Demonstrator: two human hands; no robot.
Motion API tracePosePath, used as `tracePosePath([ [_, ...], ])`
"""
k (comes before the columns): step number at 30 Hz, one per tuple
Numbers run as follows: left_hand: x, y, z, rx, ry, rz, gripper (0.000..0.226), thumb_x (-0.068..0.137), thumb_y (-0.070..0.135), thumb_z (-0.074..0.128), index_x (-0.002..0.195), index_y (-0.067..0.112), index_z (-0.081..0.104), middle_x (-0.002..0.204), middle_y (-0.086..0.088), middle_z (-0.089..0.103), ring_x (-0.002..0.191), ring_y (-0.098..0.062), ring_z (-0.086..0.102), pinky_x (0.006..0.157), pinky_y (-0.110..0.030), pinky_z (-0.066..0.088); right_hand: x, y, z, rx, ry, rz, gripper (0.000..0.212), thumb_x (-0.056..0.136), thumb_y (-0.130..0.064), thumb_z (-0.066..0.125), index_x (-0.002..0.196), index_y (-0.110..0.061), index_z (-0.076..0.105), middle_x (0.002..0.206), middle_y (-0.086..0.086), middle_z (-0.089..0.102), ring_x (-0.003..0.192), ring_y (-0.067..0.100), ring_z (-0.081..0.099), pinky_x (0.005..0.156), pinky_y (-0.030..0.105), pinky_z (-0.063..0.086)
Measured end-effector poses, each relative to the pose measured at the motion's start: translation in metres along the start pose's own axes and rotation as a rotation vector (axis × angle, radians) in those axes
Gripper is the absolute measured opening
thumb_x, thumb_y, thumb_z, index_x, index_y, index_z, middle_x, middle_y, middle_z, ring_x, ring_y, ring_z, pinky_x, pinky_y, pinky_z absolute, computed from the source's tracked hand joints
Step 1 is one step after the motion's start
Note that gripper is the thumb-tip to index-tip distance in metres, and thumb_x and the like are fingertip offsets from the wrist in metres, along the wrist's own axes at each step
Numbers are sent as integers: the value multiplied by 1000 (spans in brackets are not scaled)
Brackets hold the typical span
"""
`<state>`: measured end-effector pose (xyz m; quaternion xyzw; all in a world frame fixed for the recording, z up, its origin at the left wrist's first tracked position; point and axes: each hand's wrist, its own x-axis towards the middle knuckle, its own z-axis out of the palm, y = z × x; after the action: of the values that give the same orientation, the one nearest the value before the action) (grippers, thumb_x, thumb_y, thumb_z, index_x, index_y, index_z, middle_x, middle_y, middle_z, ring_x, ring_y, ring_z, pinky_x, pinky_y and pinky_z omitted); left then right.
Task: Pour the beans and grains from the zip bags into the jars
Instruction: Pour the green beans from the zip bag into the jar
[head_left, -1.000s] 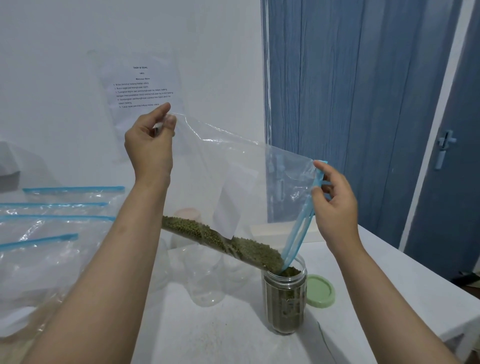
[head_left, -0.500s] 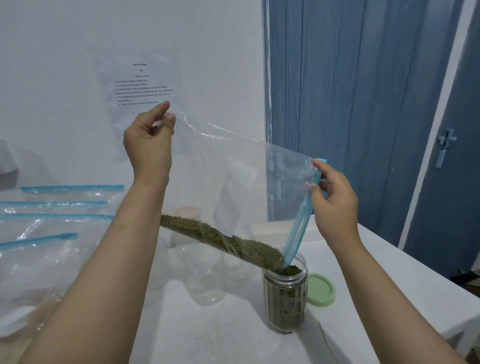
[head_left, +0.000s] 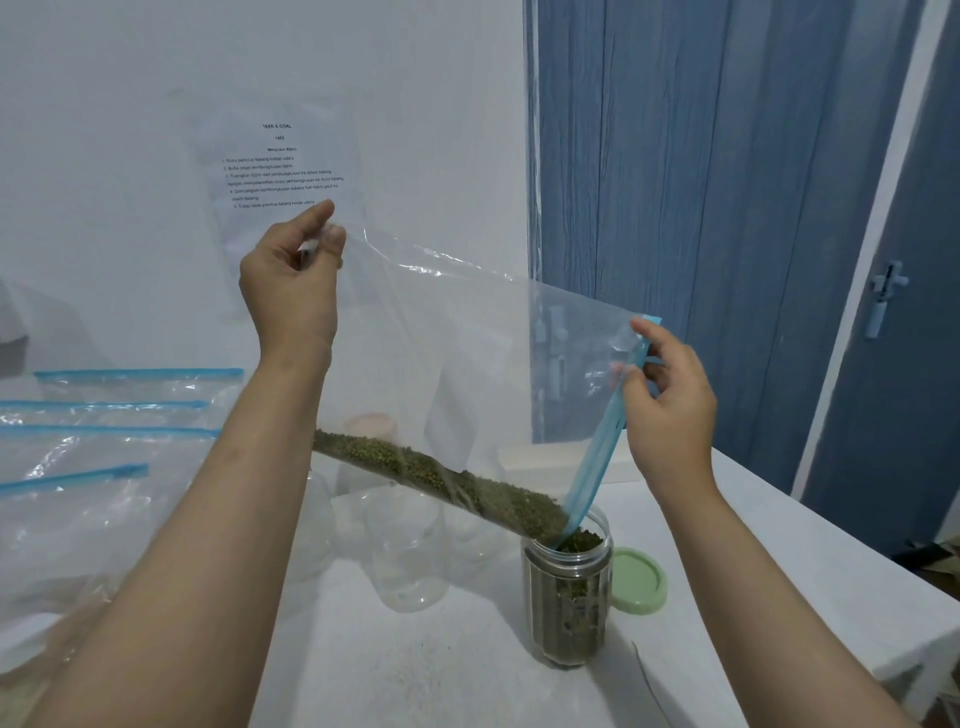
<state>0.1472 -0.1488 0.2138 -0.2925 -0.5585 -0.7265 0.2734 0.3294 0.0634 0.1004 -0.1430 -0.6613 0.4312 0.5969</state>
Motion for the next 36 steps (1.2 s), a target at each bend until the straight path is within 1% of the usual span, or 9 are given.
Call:
tracePosePath([
  [6, -2, 0, 0, 0, -6, 11, 23, 92, 15, 69, 113, 24, 72, 101, 4, 70, 78, -7, 61, 87, -20, 52, 0, 0, 0, -12, -30, 15, 40, 98, -2, 55, 130, -26, 61, 115, -8, 56, 100, -2, 59, 88, 17, 52],
  [10, -1, -1, -2, -11, 4, 15, 23, 92, 15, 69, 114, 21, 72, 100, 7, 69, 77, -7, 60, 85, -18, 50, 1, 0, 0, -12, -27, 18, 40, 98, -3, 55, 129, -26, 61, 116, -8, 56, 98, -6, 57, 85, 12, 49],
  [13, -1, -1, -1, -9, 2, 23, 24, 92, 14, 69, 115, 20, 71, 96, 13, 67, 73, -4, 60, 82, -17, 50, 2, -1, 1, -9, -37, 18, 40, 97, -1, 55, 128, -25, 63, 116, -8, 57, 99, -3, 58, 89, 17, 50],
  [15, 0, -1, -2, -13, 5, 27, 24, 92, 15, 69, 115, 21, 71, 98, 10, 68, 71, -2, 60, 81, -17, 50, 3, -1, 0, 4, -18, 24, 39, 97, -2, 56, 127, -25, 63, 116, -9, 57, 99, -2, 58, 88, 17, 51],
  [19, -1, -2, -1, -2, -3, 34, 24, 91, 15, 69, 114, 22, 71, 100, 4, 69, 71, -3, 60, 80, -17, 49, 3, -2, -1, -6, -46, 36, 39, 97, -4, 57, 129, -25, 63, 117, -8, 58, 102, 6, 60, 90, 24, 54],
  [24, 0, -1, -1, 3, 1, 35, 25, 92, 15, 68, 116, 19, 71, 98, 7, 68, 71, -2, 60, 79, -16, 48, 5, -2, -1, -7, -72, 59, 41, 97, -4, 58, 130, -28, 61, 119, -4, 59, 104, 13, 62, 93, 35, 56],
  [29, -1, 0, 0, 1, 0, 37, 25, 92, 14, 68, 117, 18, 71, 94, 16, 67, 73, -4, 60, 81, -17, 49, 4, -3, -2, 6, -70, 54, 43, 97, -5, 57, 133, -29, 59, 116, -7, 56, 101, 9, 62, 91, 33, 57],
  [31, -1, 0, 0, -3, 0, 37, 25, 92, 15, 68, 117, 19, 71, 95, 15, 67, 73, -4, 60, 82, -17, 50, 3, -3, -3, 11, -56, 46, 43, 98, -6, 57, 134, -29, 58, 115, -9, 56, 102, 8, 61, 91, 28, 55],
  [36, 0, 0, -1, 0, 6, 40, 25, 92, 15, 68, 117, 20, 71, 100, 6, 69, 74, -3, 60, 83, -17, 50, 3, -3, -3, 16, -48, 47, 42, 98, -6, 56, 134, -28, 58, 113, -10, 55, 104, 9, 61, 91, 27, 55],
])
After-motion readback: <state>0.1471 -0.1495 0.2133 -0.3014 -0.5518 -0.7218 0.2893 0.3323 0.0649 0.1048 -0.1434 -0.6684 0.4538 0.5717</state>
